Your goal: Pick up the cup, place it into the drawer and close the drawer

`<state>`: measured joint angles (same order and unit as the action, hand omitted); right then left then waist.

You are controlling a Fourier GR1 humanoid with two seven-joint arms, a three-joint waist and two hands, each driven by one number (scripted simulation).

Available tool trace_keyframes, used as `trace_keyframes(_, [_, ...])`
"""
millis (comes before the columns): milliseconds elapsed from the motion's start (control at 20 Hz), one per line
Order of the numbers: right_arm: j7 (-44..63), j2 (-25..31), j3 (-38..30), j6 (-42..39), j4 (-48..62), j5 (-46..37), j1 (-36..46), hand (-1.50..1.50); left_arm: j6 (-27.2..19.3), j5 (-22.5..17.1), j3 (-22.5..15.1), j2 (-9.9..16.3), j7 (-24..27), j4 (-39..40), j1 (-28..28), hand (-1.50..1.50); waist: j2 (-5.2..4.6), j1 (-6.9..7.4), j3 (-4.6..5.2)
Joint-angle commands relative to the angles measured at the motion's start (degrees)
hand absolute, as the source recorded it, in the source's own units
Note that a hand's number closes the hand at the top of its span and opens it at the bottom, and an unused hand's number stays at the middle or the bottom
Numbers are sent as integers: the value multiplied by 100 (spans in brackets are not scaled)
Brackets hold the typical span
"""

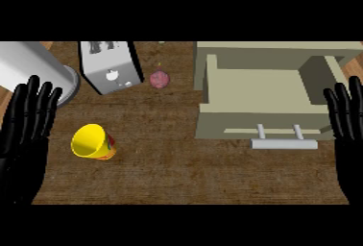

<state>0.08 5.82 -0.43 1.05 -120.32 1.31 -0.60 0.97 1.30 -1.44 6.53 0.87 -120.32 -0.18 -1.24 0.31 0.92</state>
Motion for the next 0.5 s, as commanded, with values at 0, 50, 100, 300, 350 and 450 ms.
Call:
trace_keyframes(0, [-318, -160, 222, -1, 357, -259, -48, -150, 202, -327, 242, 34, 179, 68, 202, -150, 124, -14, -91])
trace_keyframes(50, [266, 84, -38, -94, -165, 42, 67, -150, 491, -860, 764, 390, -129, 209, -220, -150, 126, -34, -90])
trace_keyframes(100, [20, -38, 137, -36, 169, -208, 221, -150, 609, -720, 559, 294, 214, 72, 276, -150, 126, -11, -91])
trace_keyframes(300, [177, 203, 321, -567, 409, 102, 6, -150, 421, -1768, 835, -115, -486, 487, 369, -150, 93, 20, -88])
trace_keyframes(350, [525, 301, 326, -599, 142, 135, 28, -150, 472, -1919, 888, -117, -540, 442, 591, -150, 124, 20, -83])
trace_keyframes(450, [357, 321, 315, -735, 227, 202, -149, -150, 701, -2100, 1262, 53, -132, 964, 497, -150, 117, -35, -88])
